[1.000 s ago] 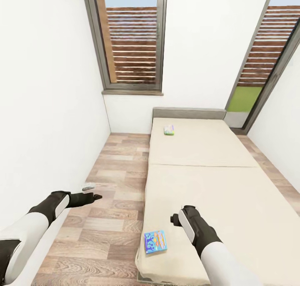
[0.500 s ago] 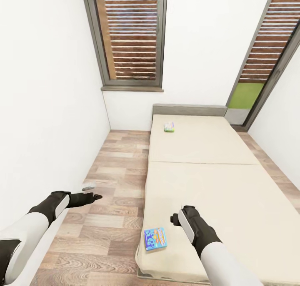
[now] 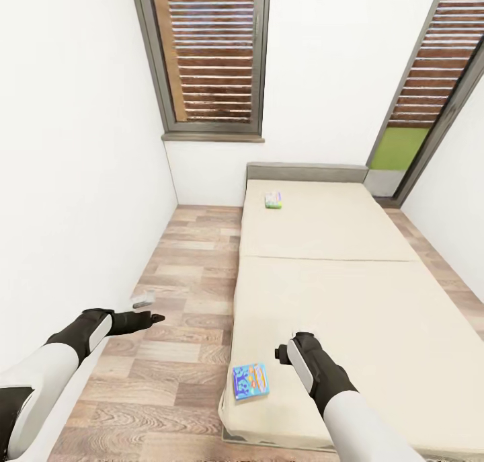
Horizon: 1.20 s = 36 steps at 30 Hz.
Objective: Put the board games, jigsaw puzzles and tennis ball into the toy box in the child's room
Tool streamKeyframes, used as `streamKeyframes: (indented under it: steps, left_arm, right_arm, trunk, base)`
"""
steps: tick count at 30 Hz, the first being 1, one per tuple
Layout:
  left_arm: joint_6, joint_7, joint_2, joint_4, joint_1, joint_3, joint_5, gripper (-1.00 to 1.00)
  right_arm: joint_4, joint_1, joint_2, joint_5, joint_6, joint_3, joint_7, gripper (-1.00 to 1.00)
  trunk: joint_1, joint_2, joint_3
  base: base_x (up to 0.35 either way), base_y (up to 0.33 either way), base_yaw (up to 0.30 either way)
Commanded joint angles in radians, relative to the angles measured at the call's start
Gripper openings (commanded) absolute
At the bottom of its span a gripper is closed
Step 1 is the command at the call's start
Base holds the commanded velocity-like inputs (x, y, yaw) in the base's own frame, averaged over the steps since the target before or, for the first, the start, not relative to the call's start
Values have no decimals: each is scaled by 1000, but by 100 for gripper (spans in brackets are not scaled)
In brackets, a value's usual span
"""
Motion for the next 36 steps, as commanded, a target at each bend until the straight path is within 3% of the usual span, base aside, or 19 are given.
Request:
streamKeyframes:
  steps: [1, 36]
  left_arm:
    - [8, 0, 1, -1, -1, -4, 10, 100]
    - [8, 0, 0, -1, -1, -3, 11, 100]
  right_arm:
    - [-1, -1, 0, -10, 3, 2, -10, 100]
    - [-1, -1, 0, -10, 3, 2, -10, 100]
  trunk:
    - [1, -2, -4]
    - [1, -2, -61]
  base:
    - [0, 0, 0]
    - [0, 0, 0]
